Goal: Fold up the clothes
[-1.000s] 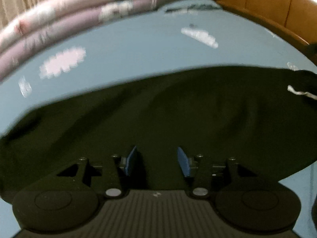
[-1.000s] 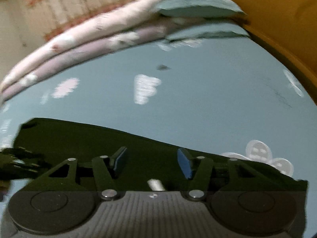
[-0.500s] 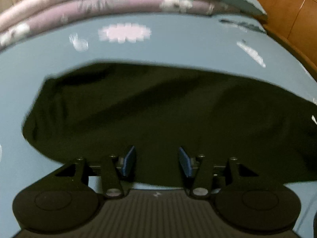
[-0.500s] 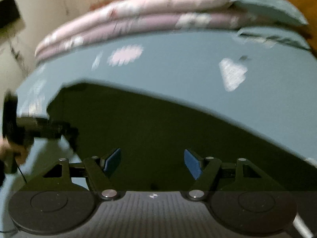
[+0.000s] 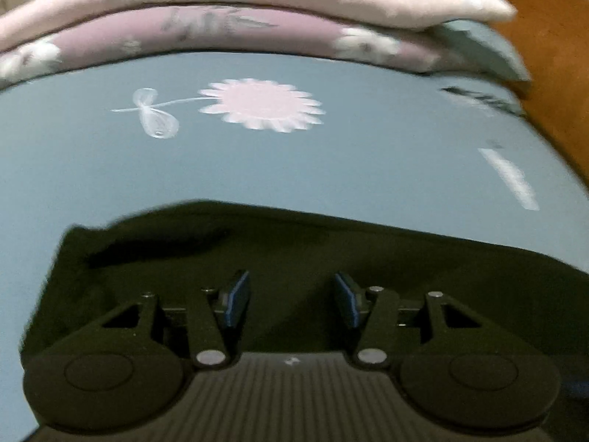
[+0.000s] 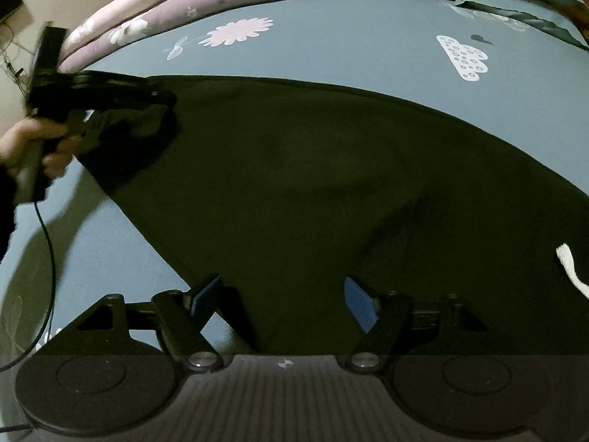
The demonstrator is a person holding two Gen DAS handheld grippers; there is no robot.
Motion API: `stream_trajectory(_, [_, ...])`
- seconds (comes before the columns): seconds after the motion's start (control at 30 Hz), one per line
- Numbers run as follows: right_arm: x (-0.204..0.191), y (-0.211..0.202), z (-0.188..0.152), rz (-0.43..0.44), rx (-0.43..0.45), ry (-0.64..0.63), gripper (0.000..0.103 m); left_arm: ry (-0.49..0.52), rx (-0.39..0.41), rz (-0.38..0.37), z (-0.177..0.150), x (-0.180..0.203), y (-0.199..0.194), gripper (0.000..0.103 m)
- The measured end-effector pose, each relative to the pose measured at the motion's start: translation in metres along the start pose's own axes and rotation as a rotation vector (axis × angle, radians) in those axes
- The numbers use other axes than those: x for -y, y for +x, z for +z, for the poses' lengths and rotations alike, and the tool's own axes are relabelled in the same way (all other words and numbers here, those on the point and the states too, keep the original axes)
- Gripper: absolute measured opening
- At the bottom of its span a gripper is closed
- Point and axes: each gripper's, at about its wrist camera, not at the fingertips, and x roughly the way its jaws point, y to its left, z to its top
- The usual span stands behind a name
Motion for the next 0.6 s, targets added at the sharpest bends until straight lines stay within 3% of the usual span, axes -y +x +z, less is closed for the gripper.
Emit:
stream_trajectory(0.23, [-0.006, 0.004, -0.002, 0.010, -0.001, -0.024, 0.091, -0.012, 0.023, 0.065, 0.026, -0.013, 0.025, 0.053])
stream_trajectory(0.4, [-0.009, 0.005, -0.005, 0.026, 0.004, -0.029, 0.103, -0.009, 0.020, 0.077, 0.030, -0.016, 0.014, 0.051])
stream_trajectory(0.53, [-0.010, 0.007, -0.007, 0.019, 0.010, -0.036, 0.103, -0.020, 0.056, 0.005, 0.021, -0.018, -0.018, 0.052])
stream_trajectory(0.6, [-0.011, 0.009, -0.004, 0.023, 0.012, -0.032, 0.103, -0.016, 0.035, -0.055, 0.013, -0.015, -0.026, 0.052])
